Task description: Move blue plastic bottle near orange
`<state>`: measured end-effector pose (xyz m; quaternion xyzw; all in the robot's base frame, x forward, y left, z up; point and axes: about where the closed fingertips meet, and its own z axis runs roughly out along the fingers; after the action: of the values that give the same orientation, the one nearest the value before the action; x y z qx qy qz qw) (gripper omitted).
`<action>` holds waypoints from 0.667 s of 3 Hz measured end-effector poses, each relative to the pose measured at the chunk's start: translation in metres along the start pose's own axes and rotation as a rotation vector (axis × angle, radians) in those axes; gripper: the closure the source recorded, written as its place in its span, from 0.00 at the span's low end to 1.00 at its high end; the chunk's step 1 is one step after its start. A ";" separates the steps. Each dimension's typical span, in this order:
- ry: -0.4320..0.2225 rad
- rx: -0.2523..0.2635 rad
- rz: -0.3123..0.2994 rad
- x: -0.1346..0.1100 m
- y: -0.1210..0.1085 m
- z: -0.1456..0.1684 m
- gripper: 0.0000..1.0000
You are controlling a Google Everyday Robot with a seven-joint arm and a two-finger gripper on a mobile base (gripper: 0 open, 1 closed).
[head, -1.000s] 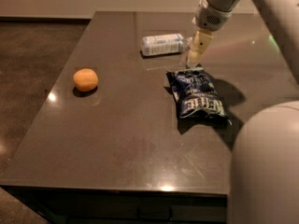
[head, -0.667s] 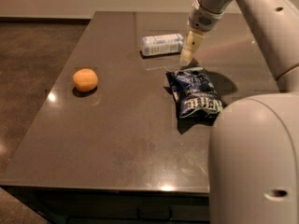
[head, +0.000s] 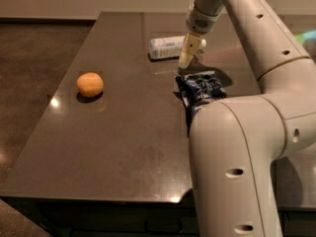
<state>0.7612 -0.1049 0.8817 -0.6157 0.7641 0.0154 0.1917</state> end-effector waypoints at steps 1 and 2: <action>-0.004 -0.005 0.007 -0.012 -0.003 0.011 0.00; -0.009 0.002 0.056 -0.025 -0.007 0.025 0.00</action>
Offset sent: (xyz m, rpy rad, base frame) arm 0.0146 0.0346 -0.0122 0.0347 0.0364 -0.1039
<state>0.7786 -0.0768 0.8680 -0.5937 0.7803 0.0228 0.1952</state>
